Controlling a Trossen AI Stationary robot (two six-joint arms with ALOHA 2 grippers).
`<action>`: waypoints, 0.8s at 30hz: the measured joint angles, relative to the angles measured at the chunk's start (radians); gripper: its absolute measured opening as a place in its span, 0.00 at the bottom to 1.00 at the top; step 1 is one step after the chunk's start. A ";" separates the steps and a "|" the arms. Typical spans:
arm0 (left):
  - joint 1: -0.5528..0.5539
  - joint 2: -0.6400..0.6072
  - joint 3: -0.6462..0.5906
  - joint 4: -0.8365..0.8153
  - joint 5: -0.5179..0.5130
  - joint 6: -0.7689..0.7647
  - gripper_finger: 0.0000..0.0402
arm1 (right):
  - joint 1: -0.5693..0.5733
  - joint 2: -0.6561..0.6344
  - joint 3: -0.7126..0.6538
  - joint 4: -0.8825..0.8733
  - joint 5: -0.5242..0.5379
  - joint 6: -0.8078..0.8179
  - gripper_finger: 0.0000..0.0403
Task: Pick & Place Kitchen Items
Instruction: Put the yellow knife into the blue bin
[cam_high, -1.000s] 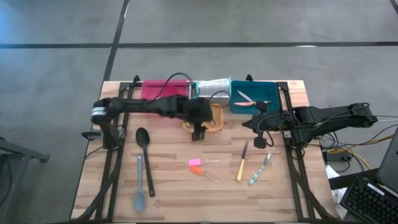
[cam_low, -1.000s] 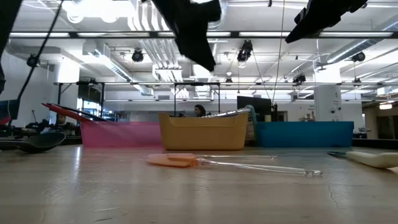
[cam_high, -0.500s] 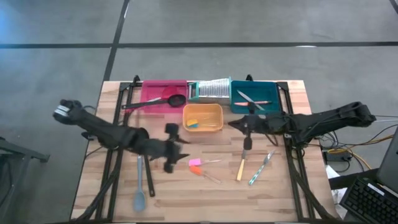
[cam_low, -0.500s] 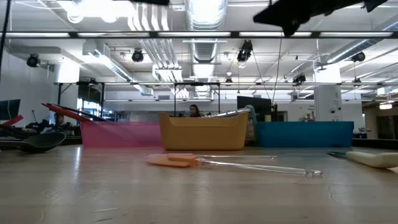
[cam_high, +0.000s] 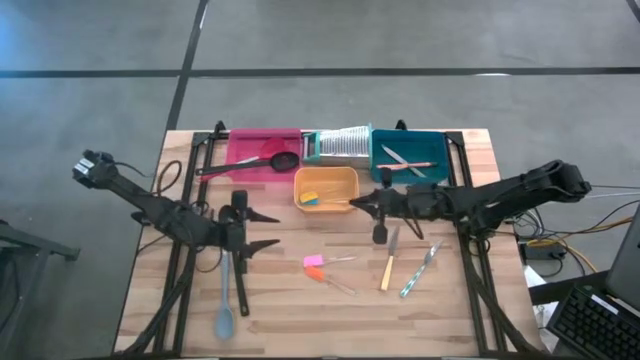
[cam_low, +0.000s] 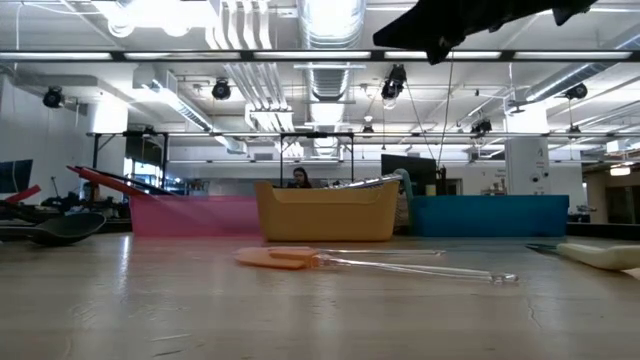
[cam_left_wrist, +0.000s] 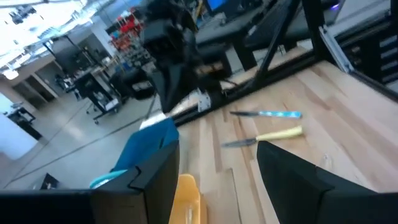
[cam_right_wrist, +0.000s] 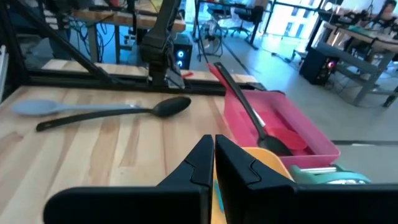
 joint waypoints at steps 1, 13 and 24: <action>0.000 -0.013 -0.008 0.006 0.001 0.002 0.55 | 0.003 0.014 0.008 -0.002 0.000 0.000 0.02; 0.000 -0.039 -0.037 0.016 0.001 -0.061 0.55 | 0.124 0.083 0.078 -0.002 -0.002 -0.055 0.02; 0.000 -0.011 -0.037 0.016 0.001 -0.120 0.55 | 0.261 0.060 0.079 -0.001 0.003 -0.128 0.02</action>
